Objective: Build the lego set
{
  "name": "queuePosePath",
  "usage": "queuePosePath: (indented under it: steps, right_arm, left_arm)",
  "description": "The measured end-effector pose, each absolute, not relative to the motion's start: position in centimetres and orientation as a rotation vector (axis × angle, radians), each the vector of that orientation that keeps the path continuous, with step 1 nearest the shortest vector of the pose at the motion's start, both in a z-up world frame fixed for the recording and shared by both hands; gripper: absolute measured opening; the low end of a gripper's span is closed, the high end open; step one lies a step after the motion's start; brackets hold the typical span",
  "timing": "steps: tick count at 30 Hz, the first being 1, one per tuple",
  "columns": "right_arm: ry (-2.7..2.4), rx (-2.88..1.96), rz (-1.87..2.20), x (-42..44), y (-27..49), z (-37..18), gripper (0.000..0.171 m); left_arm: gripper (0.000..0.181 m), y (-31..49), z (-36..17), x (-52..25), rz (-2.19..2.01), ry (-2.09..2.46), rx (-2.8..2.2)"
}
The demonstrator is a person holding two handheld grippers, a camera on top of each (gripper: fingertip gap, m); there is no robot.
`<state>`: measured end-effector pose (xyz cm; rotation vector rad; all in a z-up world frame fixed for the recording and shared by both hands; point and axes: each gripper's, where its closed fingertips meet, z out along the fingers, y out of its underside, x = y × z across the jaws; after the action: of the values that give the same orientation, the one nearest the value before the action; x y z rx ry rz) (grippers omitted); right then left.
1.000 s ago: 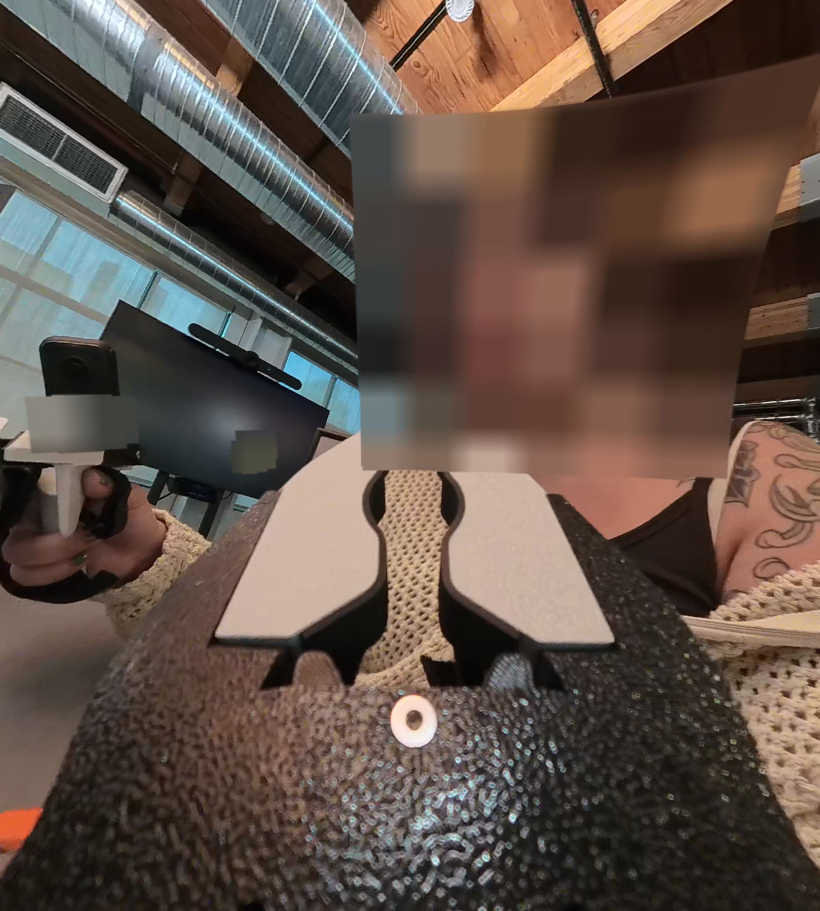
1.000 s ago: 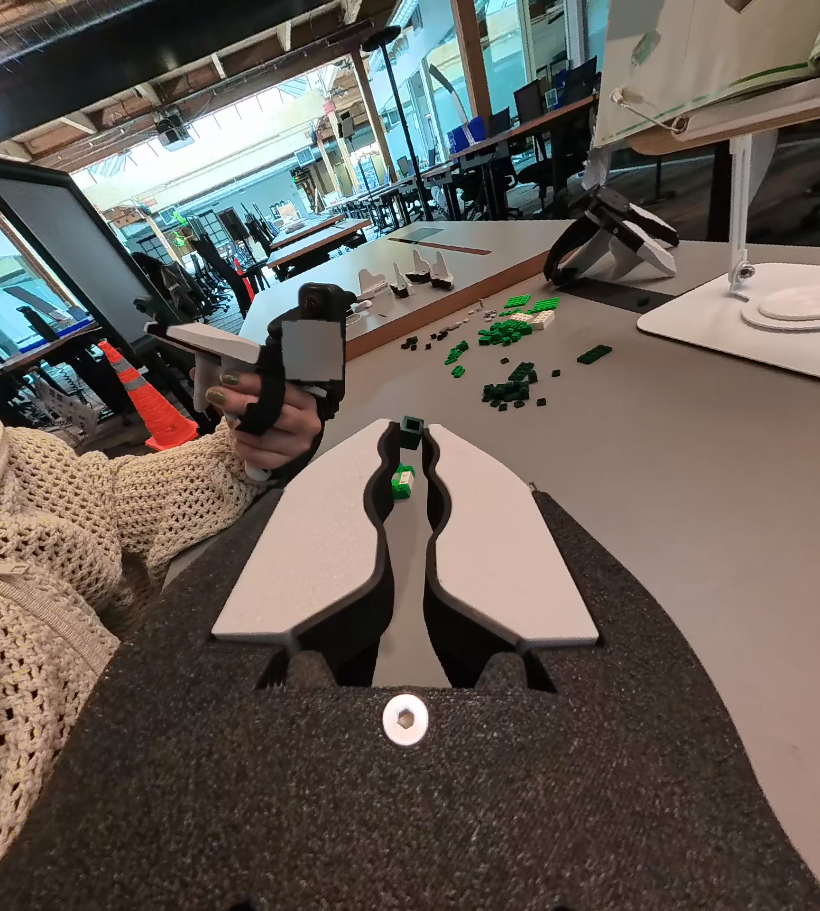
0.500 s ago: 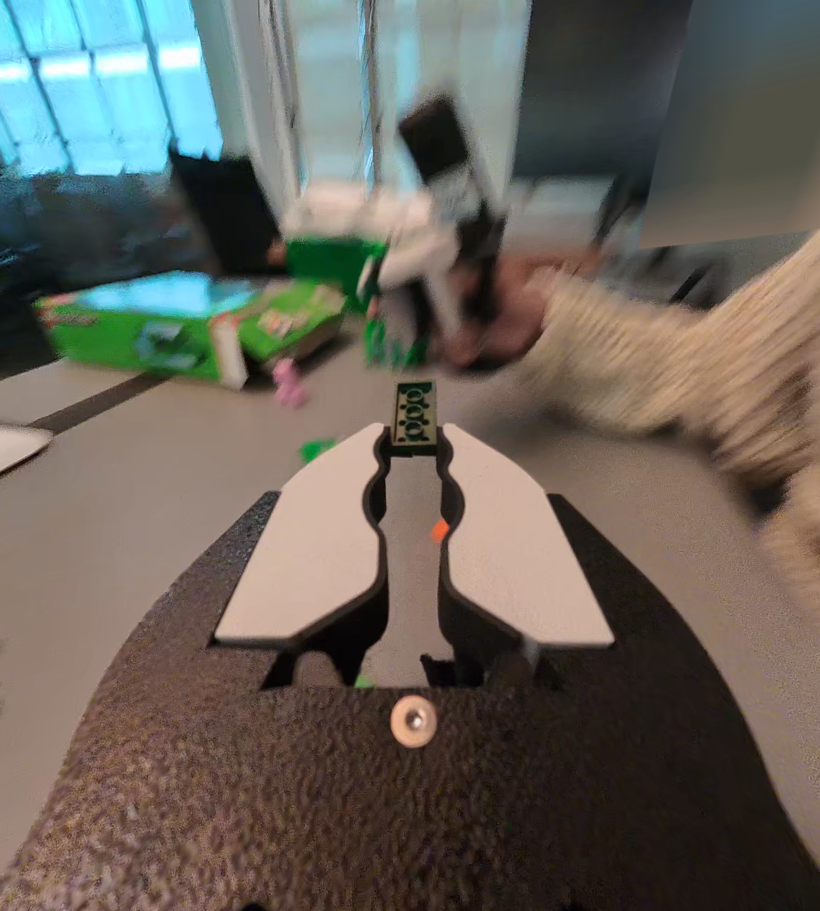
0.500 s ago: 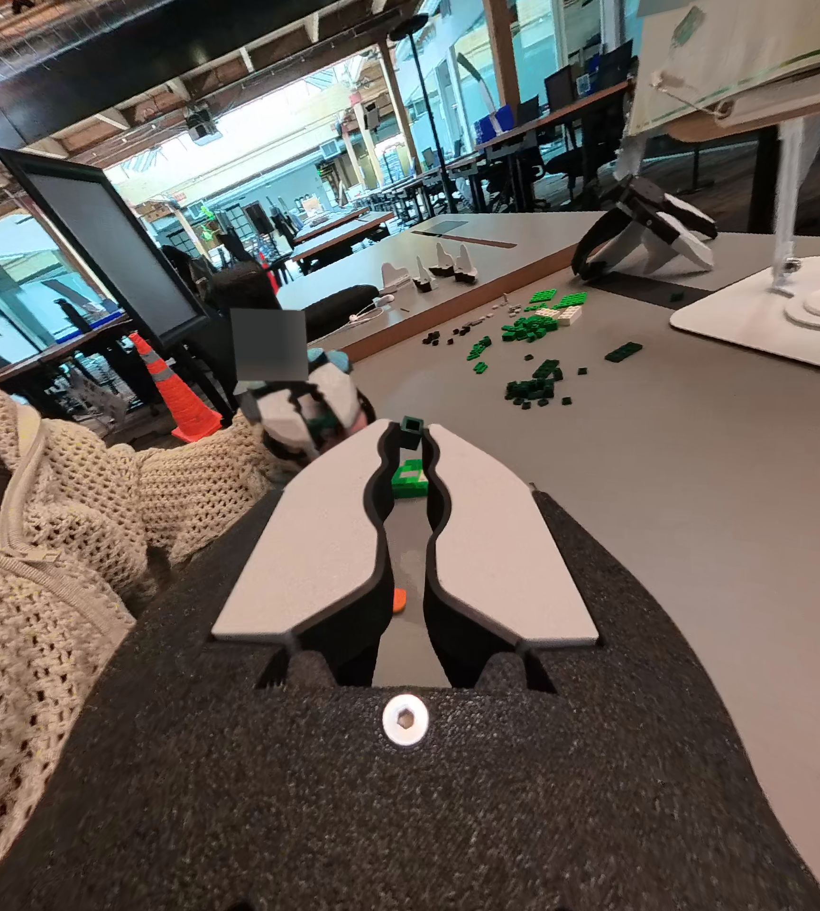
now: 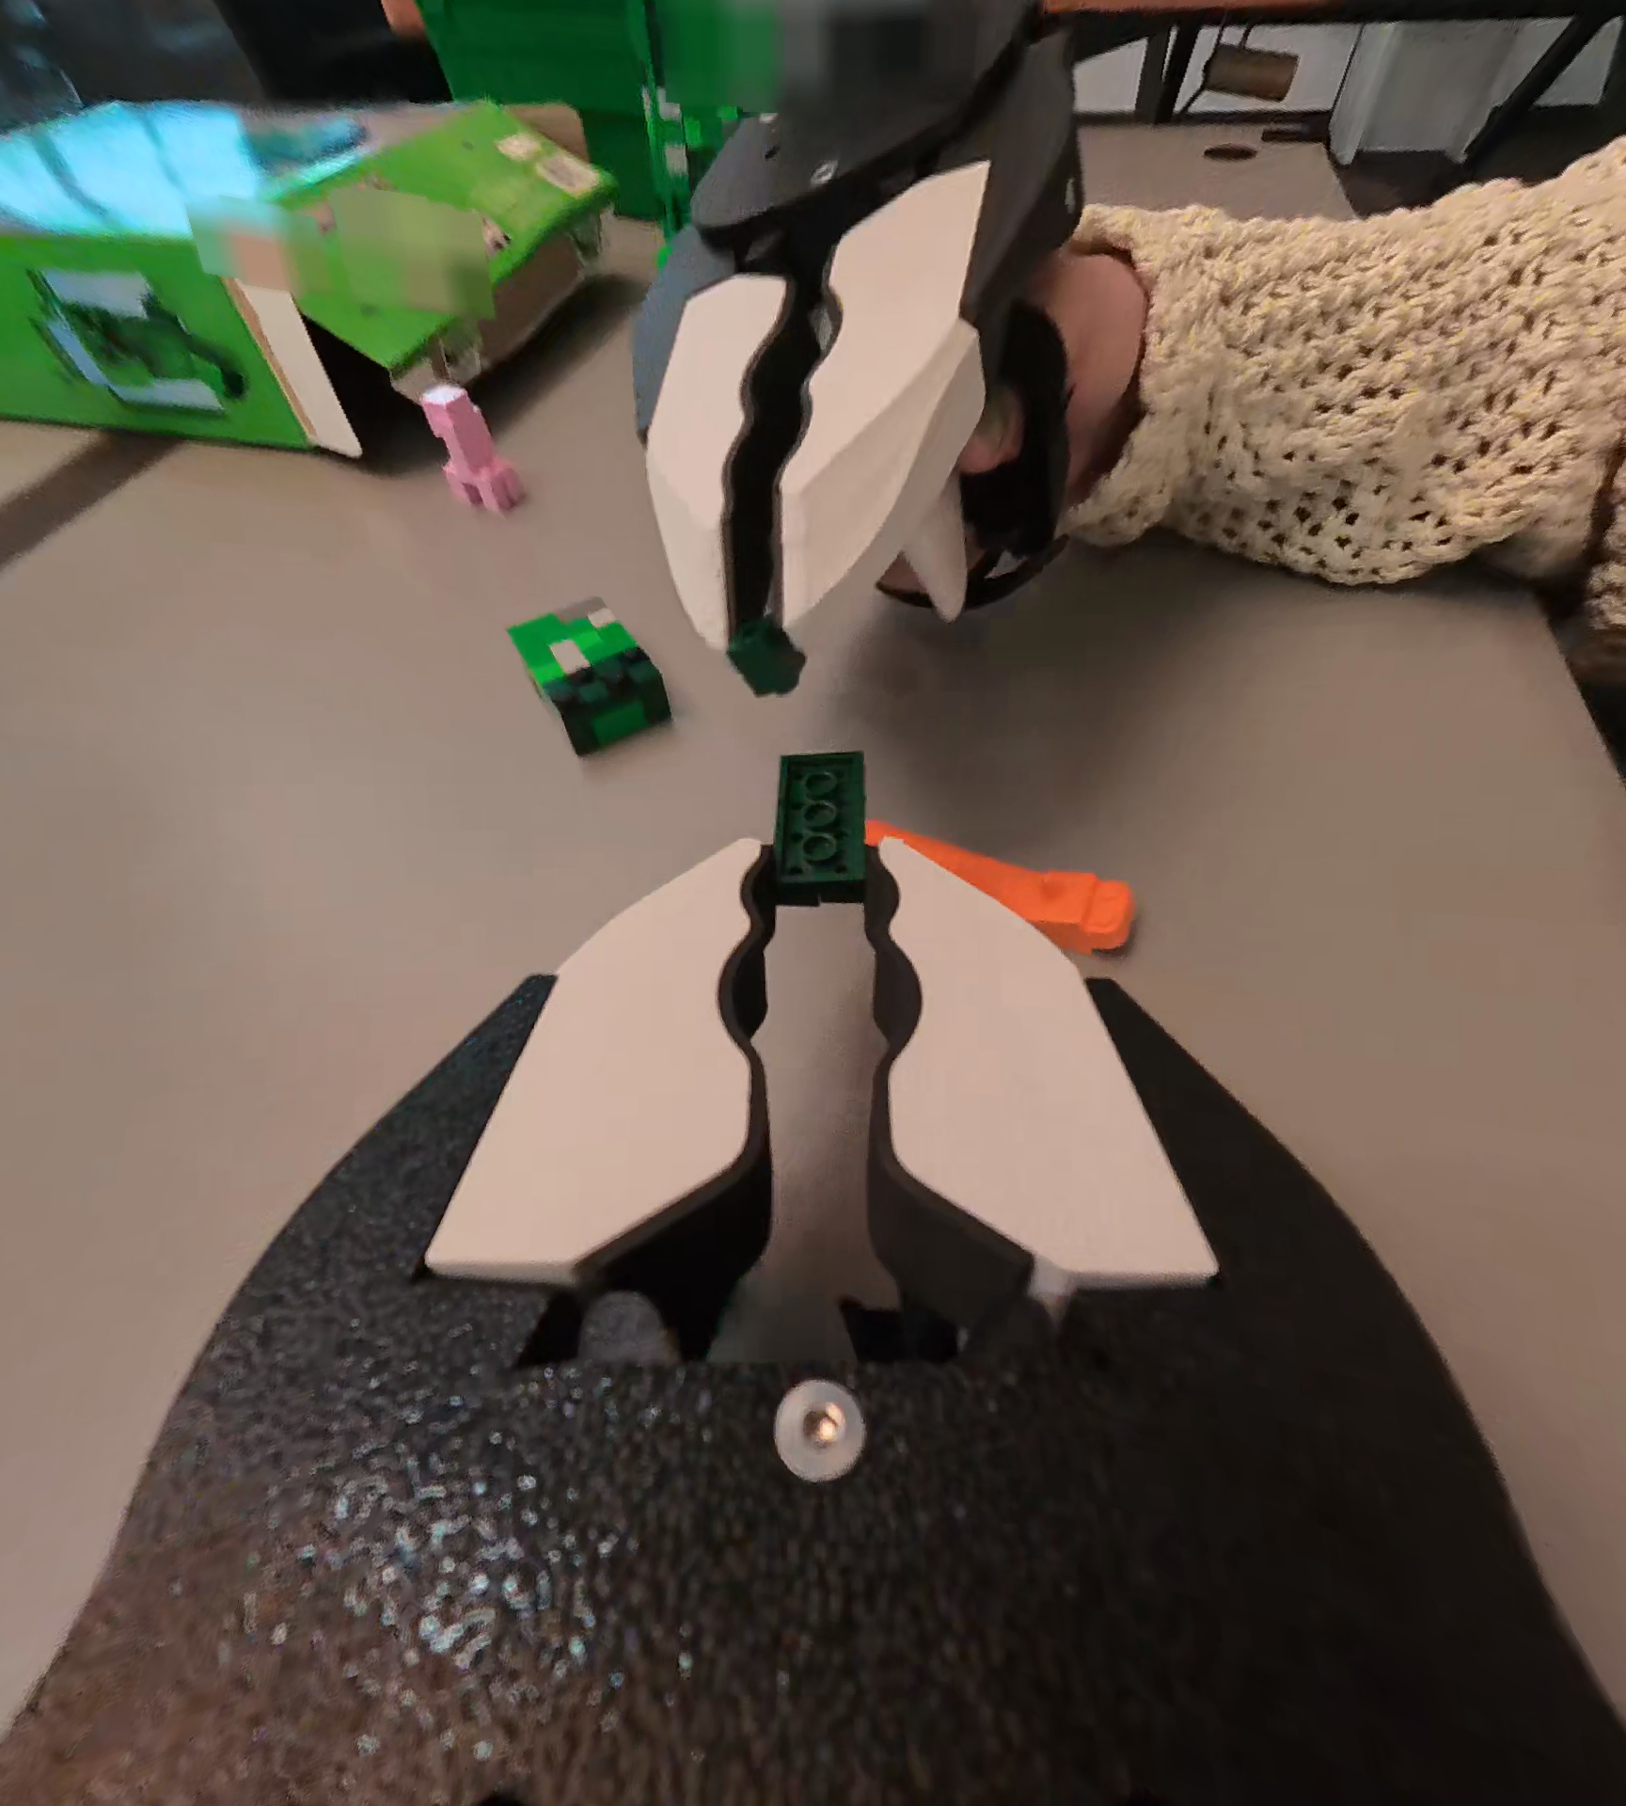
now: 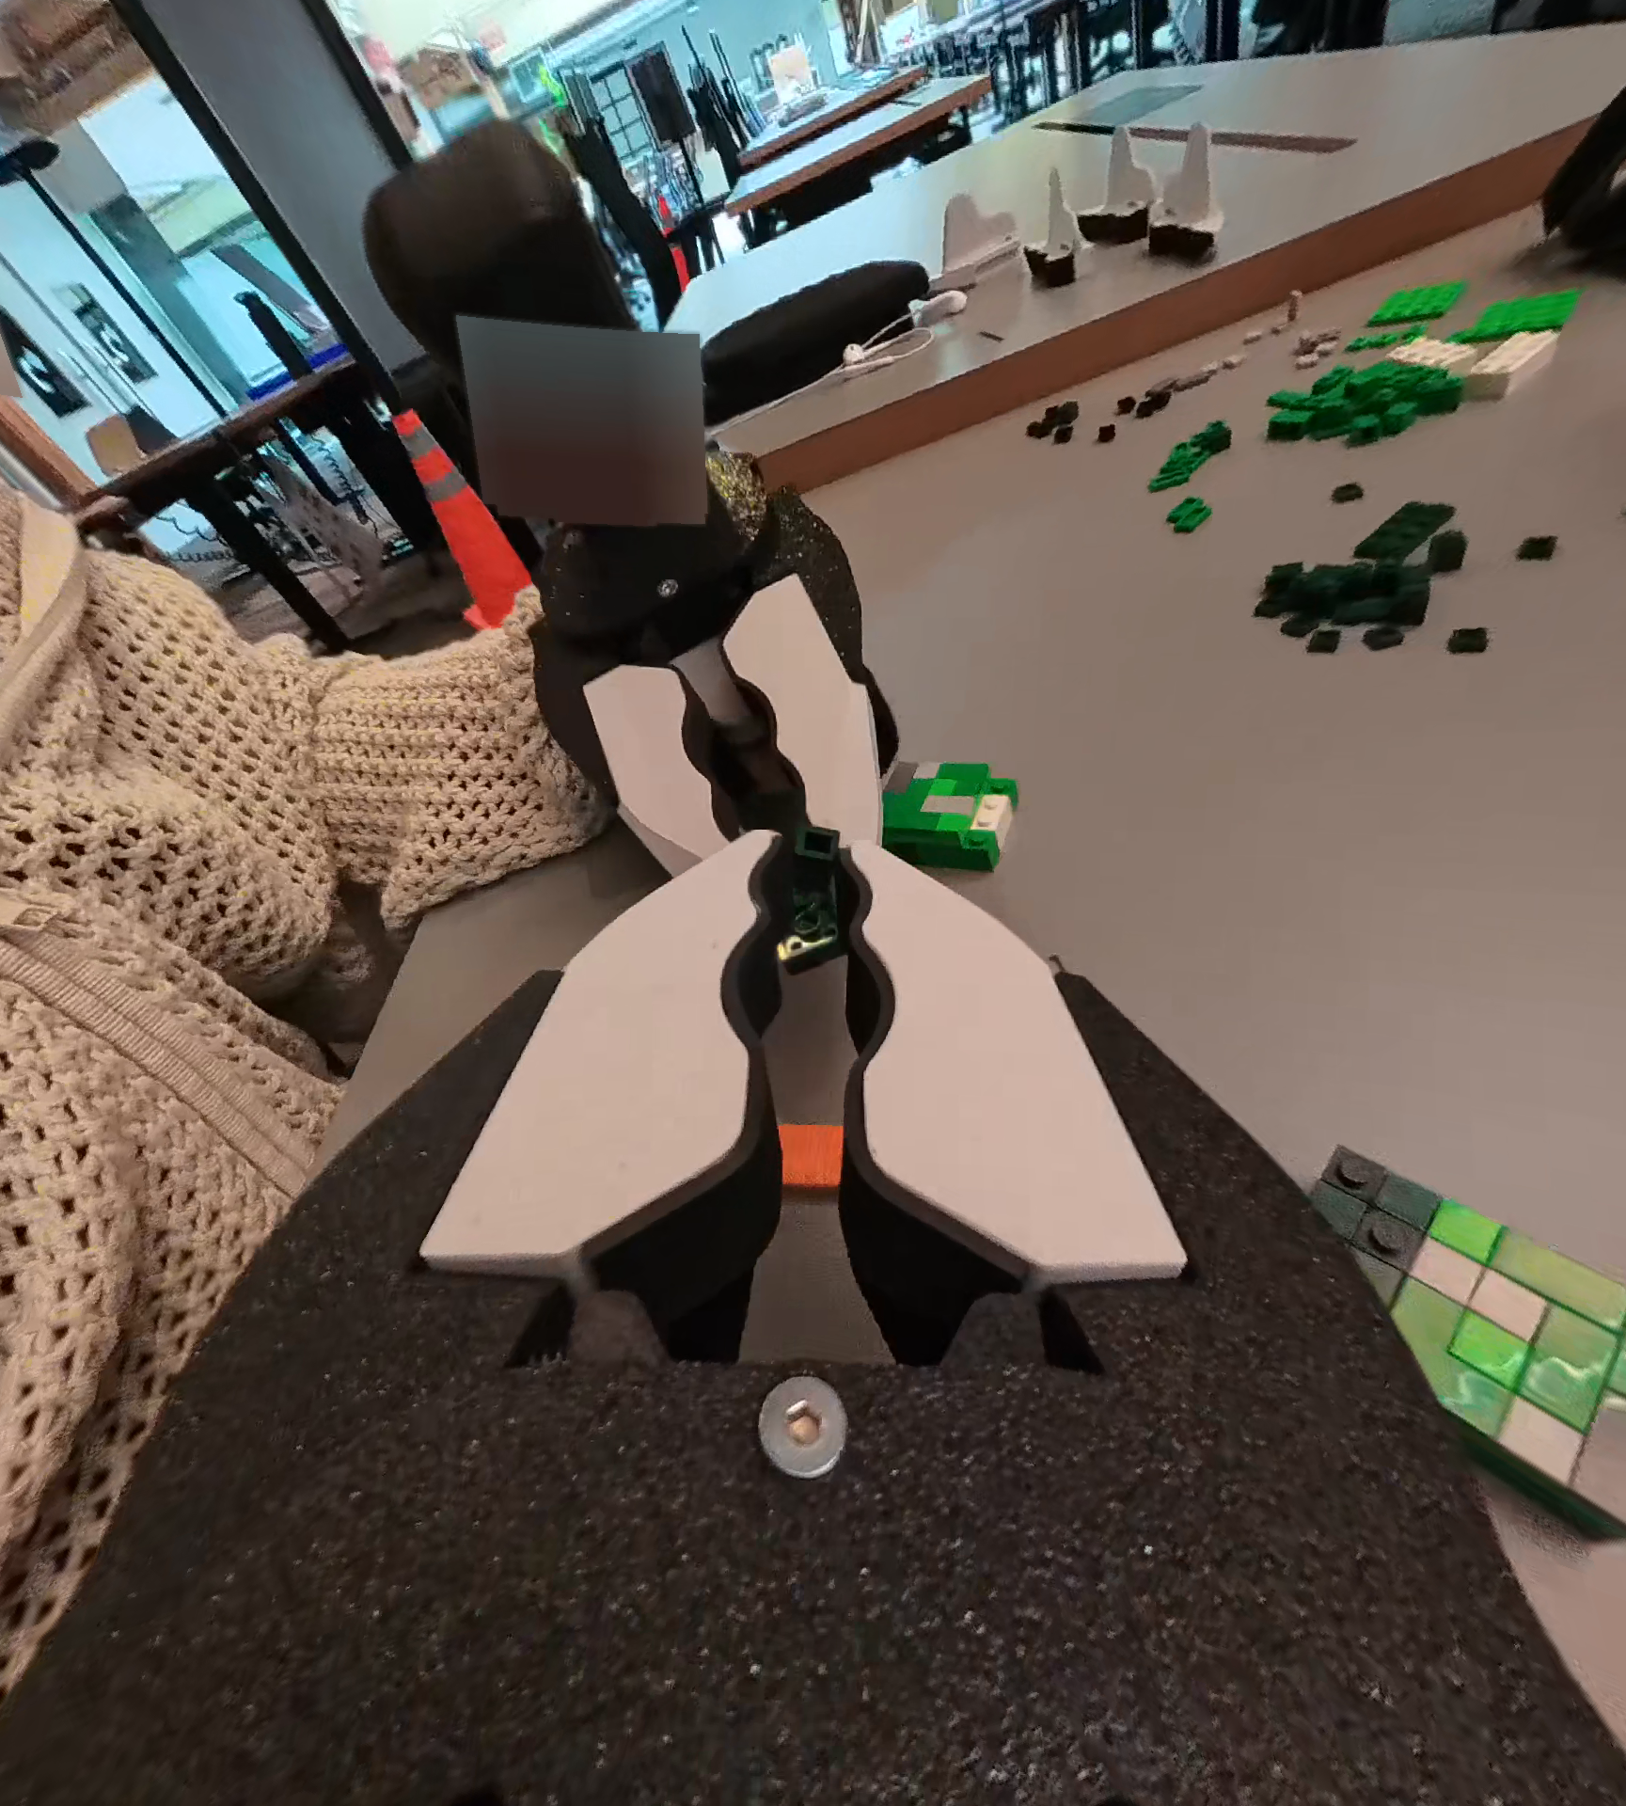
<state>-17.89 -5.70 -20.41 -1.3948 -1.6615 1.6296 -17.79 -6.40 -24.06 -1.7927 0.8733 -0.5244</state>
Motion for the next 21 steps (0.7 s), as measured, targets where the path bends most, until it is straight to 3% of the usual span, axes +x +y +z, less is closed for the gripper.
queuePosePath:
  steps: [21]
  right_arm:
    - [-1.875, -1.104, 1.426, -16.9, -7.2, -21.3, 0.008]
  left_arm:
    - [0.018, -7.4, -23.0, -16.8, -0.584, 0.940, -1.673]
